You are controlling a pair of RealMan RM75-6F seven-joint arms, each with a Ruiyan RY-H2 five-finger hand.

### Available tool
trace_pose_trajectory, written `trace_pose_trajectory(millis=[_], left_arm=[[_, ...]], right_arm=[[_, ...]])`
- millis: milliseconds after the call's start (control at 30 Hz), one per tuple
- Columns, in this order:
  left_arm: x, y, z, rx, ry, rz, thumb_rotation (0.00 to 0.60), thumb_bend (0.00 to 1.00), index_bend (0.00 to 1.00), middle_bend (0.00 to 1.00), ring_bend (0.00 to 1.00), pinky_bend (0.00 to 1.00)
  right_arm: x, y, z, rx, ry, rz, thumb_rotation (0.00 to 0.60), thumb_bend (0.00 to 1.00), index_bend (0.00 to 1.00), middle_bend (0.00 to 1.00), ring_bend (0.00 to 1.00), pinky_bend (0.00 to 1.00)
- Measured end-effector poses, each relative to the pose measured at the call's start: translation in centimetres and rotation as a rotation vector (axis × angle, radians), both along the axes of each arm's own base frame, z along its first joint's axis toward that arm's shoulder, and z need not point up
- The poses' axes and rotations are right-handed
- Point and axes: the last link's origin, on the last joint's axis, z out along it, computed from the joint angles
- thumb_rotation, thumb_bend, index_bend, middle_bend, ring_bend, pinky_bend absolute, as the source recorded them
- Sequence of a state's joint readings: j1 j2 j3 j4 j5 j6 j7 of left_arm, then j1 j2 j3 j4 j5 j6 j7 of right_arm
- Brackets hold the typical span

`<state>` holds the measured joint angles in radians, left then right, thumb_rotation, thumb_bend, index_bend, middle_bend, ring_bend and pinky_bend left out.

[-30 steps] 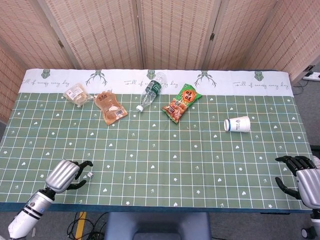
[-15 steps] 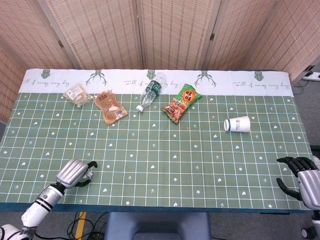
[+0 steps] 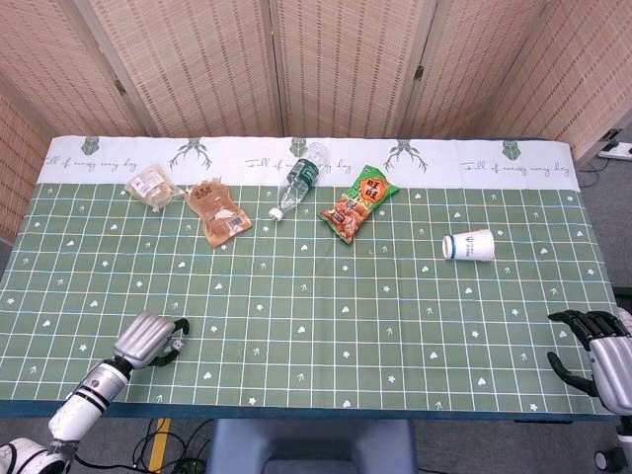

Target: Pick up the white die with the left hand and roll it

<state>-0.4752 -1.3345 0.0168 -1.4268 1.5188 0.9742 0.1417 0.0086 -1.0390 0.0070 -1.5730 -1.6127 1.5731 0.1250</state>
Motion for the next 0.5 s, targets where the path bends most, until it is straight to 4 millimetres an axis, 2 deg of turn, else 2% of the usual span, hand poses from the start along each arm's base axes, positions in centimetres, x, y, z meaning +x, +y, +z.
trace_pose_trajectory(millis=[267,500], left_arm=[[-0.12,0.15,-0.16,-0.004,0.005,0.011,0.6,0.39,0.46,0.99,0.87,0.89],[-0.38,0.41,-0.32,-0.003,0.007,0.024,0.6,0.39,0.52,0.99,0.87,0.89]], right_arm=[[-0.06,0.05,0.02,-0.001,0.0,-0.002,0.6,0.24,0.33,0.35,0.34,0.27],[-0.05,0.06,0.05,-0.002,0.001,-0.004,0.6,0.24,0.33,0.35,0.34,0.27]])
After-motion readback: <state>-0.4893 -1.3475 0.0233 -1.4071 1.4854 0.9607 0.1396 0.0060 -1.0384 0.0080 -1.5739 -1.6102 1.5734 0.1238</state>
